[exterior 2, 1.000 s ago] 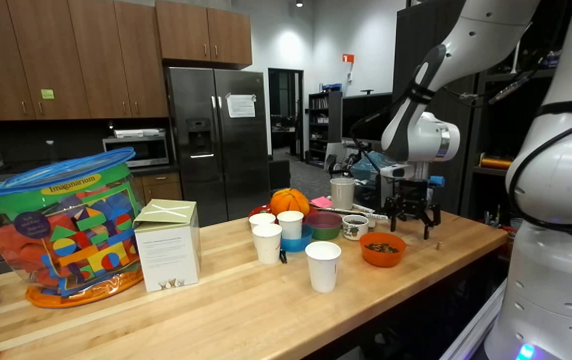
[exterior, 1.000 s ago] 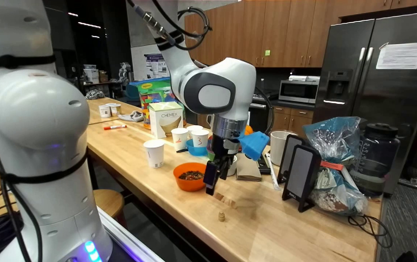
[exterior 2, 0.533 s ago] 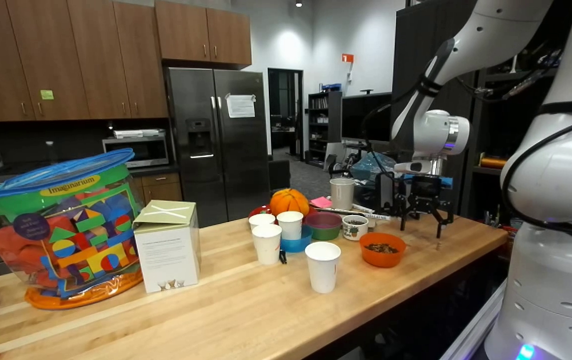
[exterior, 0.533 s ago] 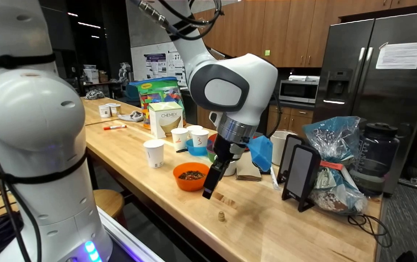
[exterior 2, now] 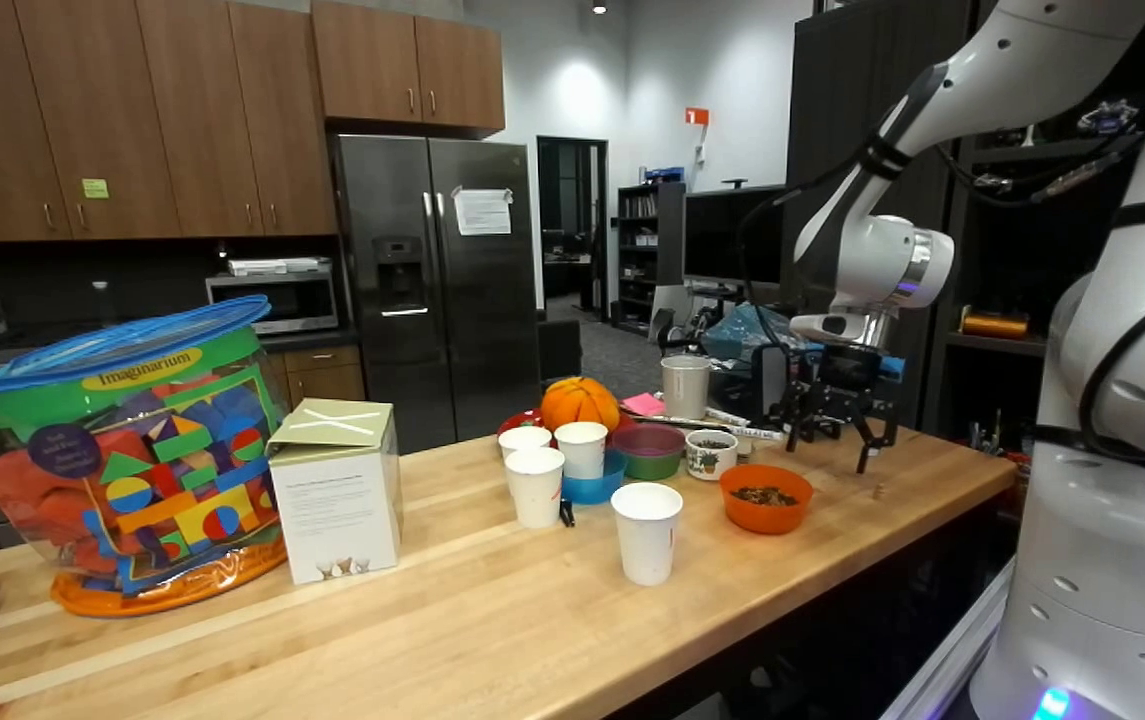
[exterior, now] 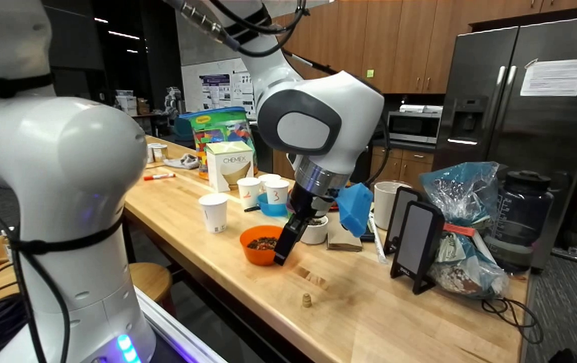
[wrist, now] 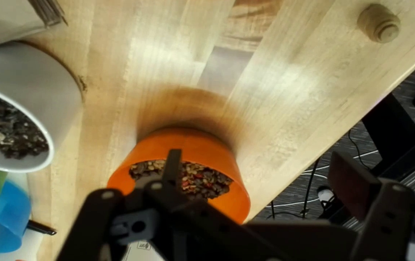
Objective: Push the bowl until it touches the cup
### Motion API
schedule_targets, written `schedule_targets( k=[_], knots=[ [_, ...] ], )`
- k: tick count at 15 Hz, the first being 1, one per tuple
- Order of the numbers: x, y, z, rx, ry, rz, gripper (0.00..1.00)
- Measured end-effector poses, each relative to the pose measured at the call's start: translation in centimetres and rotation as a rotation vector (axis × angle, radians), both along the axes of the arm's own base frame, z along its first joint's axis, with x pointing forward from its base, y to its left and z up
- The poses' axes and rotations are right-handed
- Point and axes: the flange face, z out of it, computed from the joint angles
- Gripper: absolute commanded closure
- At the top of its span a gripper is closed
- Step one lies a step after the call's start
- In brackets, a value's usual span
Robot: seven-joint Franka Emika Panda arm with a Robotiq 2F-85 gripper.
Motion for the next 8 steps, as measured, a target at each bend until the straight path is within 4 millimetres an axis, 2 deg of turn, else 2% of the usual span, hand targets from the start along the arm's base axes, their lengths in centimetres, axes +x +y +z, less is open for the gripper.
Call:
schedule_targets(
  k=[8],
  knots=[
    [-2.2,-1.5,-3.4,0.099,-0.021,-0.041,0.00]
  ],
)
